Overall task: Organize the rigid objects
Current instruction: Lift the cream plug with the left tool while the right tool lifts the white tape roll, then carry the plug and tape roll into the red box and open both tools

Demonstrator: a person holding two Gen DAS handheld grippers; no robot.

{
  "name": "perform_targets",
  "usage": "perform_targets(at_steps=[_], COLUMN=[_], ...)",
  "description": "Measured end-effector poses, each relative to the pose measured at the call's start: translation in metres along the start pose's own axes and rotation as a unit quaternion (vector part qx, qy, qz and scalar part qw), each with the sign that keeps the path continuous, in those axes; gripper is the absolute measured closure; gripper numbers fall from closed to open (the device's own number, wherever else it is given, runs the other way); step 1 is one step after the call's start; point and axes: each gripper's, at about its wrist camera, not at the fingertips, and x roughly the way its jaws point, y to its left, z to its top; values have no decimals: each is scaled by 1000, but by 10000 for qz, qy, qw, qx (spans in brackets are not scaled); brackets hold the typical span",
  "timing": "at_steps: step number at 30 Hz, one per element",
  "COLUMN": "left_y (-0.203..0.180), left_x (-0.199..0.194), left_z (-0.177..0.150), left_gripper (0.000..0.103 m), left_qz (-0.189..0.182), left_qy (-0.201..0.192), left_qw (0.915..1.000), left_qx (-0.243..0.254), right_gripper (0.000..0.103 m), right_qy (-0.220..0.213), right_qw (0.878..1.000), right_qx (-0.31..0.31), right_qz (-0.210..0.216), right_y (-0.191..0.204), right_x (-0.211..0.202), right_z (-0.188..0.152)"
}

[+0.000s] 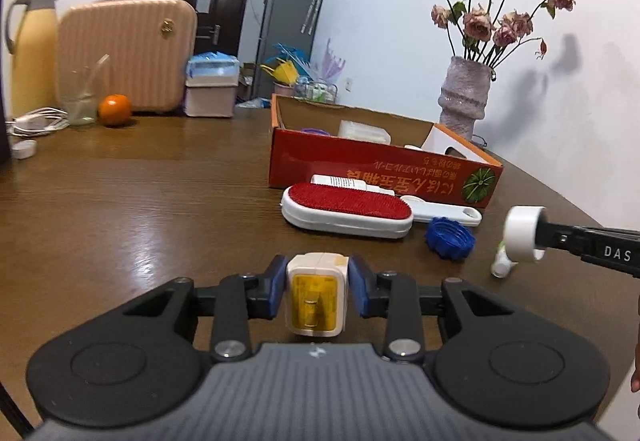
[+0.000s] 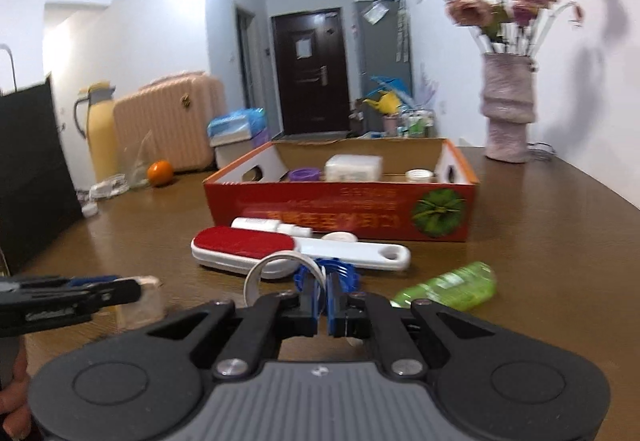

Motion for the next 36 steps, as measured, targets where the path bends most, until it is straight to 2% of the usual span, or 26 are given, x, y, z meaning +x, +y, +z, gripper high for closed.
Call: perform_targets(at_steps=[10,14,19,23,25,28,31,36], left_y=[-25,-29,-29,-28,-25,-26,-27,-13], left_x=[-65,-72,-63,-42,-24,14,63,150], left_z=[3,6,19,46,67,98,129,163], left_gripper=[70,70,70,70,70,70,70,70], left_qz=[7,8,111,100,-69,-178,-136,31], left_qy=[-540,-613,-692,-805,-857,-816,-717,-281], left_qw=[9981,9976,9971,9961,9960,9957,9953,9984], left_qx=[283,327,302,332,242,411,635,494], right_gripper=[99,99,99,99,99,99,99,99], right_qy=[-476,-530,-532,-549,-607,-623,-580,-68], right_qw=[9987,9983,9981,9982,9981,9980,9982,9994], right_qx=[192,248,321,237,124,-56,-128,-327], right_qz=[-14,-16,-19,4,13,25,128,-66], right_y=[-5,-8,-14,-20,-22,-29,-46,-78], right_x=[-67,-77,-70,-54,-44,-21,13,103], right_z=[-12,-16,-12,4,18,43,73,120])
